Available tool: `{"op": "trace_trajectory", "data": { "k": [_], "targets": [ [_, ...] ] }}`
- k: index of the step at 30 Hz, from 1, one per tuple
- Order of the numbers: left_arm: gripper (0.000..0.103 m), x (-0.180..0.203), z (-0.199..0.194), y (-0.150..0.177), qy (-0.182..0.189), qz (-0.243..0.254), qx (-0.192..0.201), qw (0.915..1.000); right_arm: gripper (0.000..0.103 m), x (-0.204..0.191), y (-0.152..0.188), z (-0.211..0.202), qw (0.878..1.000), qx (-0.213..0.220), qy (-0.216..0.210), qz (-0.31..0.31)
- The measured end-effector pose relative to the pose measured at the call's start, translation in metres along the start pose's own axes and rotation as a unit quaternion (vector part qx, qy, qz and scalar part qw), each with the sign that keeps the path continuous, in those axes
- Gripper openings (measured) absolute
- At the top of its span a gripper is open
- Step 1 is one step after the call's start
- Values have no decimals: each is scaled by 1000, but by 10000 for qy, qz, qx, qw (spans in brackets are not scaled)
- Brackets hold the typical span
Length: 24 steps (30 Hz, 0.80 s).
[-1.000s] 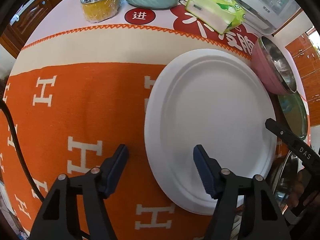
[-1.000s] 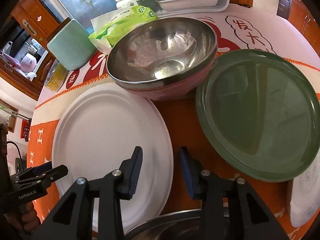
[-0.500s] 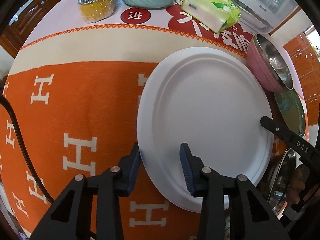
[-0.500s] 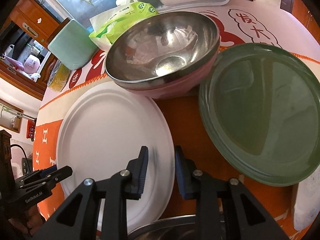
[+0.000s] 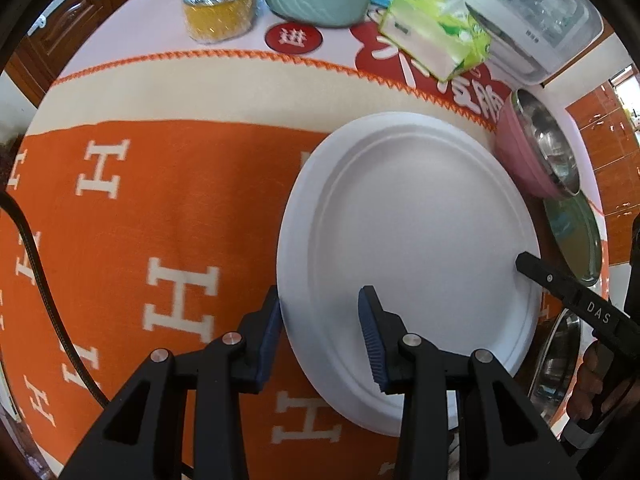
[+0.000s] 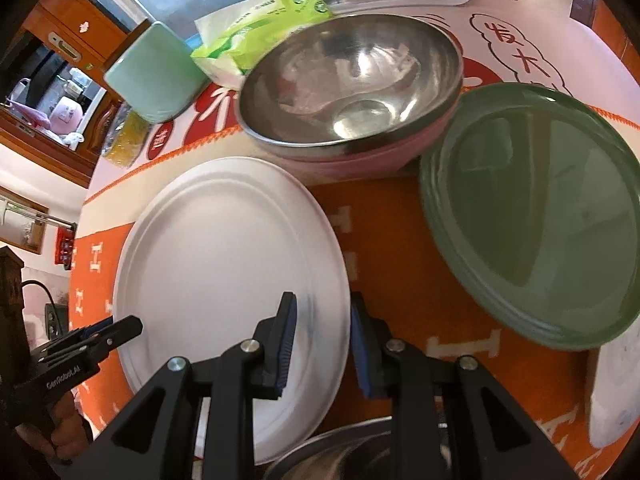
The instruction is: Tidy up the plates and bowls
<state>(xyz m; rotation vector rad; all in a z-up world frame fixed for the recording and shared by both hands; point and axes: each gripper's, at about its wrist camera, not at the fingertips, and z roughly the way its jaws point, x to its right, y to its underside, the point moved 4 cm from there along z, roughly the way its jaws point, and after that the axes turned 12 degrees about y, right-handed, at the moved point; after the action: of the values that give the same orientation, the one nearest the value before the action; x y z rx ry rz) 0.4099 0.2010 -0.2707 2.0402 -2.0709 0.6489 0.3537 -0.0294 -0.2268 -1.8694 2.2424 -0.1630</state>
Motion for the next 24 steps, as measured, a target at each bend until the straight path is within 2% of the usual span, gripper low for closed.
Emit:
{"op": "trace_trajectory", "data": {
  "k": [8, 14, 24],
  "targets": [
    [39, -20, -35, 0, -149, -158, 451, 9987, 26, -34, 12, -14, 9995, 11, -180, -244],
    [39, -42, -66, 6, -155, -332, 750, 9965, 26, -62, 21, -38, 9972, 213, -390, -607],
    [39, -55, -120, 32, -36, -355, 1310, 9907, 26, -89, 47, -73, 9919, 598, -226, -1099]
  ]
}}
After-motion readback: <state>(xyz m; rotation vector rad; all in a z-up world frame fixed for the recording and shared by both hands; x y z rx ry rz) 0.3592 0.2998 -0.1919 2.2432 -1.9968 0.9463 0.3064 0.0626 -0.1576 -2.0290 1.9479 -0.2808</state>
